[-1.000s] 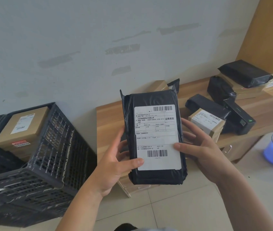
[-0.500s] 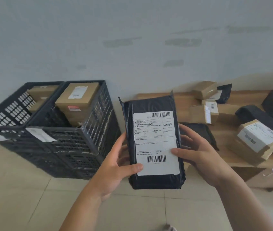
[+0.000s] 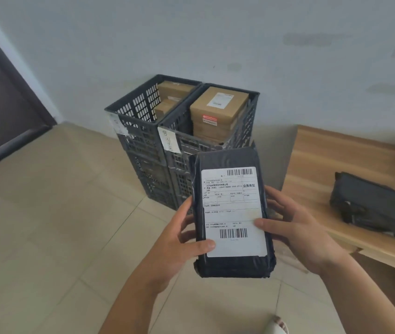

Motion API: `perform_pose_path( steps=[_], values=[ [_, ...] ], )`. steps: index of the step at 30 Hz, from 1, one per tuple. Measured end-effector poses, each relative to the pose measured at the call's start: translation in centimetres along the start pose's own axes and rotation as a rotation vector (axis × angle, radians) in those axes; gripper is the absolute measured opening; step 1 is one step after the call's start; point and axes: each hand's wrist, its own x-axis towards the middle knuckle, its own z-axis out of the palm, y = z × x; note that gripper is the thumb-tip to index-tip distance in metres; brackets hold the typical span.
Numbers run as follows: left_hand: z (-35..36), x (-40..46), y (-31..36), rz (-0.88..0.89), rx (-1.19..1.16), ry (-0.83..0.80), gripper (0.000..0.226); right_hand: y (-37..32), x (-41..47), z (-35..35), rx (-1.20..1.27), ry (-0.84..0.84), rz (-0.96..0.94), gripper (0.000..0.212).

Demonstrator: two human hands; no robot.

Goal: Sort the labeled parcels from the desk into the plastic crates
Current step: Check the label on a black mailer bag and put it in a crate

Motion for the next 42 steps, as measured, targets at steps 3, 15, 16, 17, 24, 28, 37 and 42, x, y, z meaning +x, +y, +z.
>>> perform_pose_path(
  steps=[3, 15, 16, 17, 24, 28, 37, 42],
  values=[
    [-2.5, -1.9, -0.9, -0.006, -0.004, 0.029, 0.083, 0.7, -0.2, 2.9, -0.035, -0.036, 0.008, 0.071],
    [-6.9, -4.0, -1.8, 0.015, -0.006, -0.028, 0.086, 1.5, -1.3, 7.7, -0.057, -0.007, 0.012, 0.067],
    [-7.1, -3.9, -1.9, 0.020, -0.013, -0.035, 0.086, 1.4, -1.3, 7.9, -0.058, -0.008, 0.010, 0.067],
    [-7.3, -3.9, -1.9, 0.025, -0.016, -0.041, 0.086, 1.4, -1.2, 8.0, -0.060, -0.009, 0.008, 0.068],
    [-8.3, -1.9, -2.3, 0.031, -0.024, -0.071, 0.086, 1.4, 0.2, 8.1, -0.085, 0.005, 0.016, 0.067],
    [-8.2, 0.4, -2.6, -0.004, -0.023, -0.066, 0.084, 1.5, 2.4, 7.1, -0.087, 0.013, 0.055, 0.063],
    [-10.5, 10.2, 0.1, -0.075, -0.119, 0.086, 0.073, 0.3, 14.6, 5.6, -0.065, -0.038, 0.105, 0.063],
    [-12.5, 17.2, 3.9, -0.092, -0.077, 0.132, 0.072, -2.3, 22.6, 4.9, -0.021, -0.107, 0.094, 0.055]
  ],
)
